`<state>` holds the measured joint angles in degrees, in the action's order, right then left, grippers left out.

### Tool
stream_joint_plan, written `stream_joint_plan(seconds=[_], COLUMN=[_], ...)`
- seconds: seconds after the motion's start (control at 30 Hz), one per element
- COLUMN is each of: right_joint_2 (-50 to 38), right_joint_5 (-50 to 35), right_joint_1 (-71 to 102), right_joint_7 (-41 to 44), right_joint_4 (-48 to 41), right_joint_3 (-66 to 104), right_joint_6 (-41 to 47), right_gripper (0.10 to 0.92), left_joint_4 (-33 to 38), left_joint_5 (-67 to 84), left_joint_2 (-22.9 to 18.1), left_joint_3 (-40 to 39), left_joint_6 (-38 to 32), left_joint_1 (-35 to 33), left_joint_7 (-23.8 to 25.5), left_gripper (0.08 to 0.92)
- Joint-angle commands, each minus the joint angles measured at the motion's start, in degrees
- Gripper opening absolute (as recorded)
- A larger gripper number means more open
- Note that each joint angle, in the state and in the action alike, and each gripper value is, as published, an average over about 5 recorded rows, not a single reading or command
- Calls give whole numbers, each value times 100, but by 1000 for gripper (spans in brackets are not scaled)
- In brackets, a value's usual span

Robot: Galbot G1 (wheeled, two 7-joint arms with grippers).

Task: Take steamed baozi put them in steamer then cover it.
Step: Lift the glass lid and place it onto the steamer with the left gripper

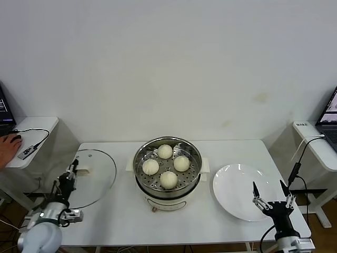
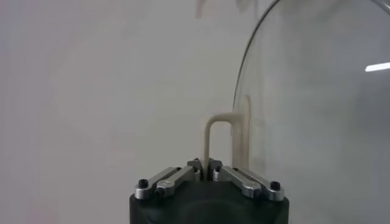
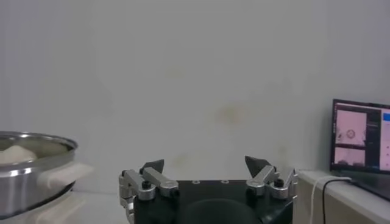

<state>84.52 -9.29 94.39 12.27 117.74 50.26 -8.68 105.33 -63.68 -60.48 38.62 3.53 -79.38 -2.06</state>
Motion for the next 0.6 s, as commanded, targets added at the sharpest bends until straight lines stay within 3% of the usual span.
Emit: stream_joint_plan(seconds=[0.03,0.17,0.3,0.6], right_joint_2=[-16,21,204,310], right_joint_5=[85,204,725,1518], right_joint_1=[-16,-32,-71,-56], right_joint_7=[42,45,-23,-106], right_joint_4=[-49,-76,-169,-421], right_joint_3=[-45,-87,-31,-101], right_joint_6=[-49,-79,-159,-312], right_gripper=[823,823,823,823], left_joint_4=[2113,2424,2256,1300], left_joint_5=[1243,2111,1846,-528], left_joint_2=[318,574,639,-277], left_joint_3=[37,-792,-1740,-3263], left_joint_6=[954,1344,1639,2135], left_joint_1=[-541,-343,319,1613], left_joint_7=[797,675,544,1476], left_gripper=[138,138,138,138])
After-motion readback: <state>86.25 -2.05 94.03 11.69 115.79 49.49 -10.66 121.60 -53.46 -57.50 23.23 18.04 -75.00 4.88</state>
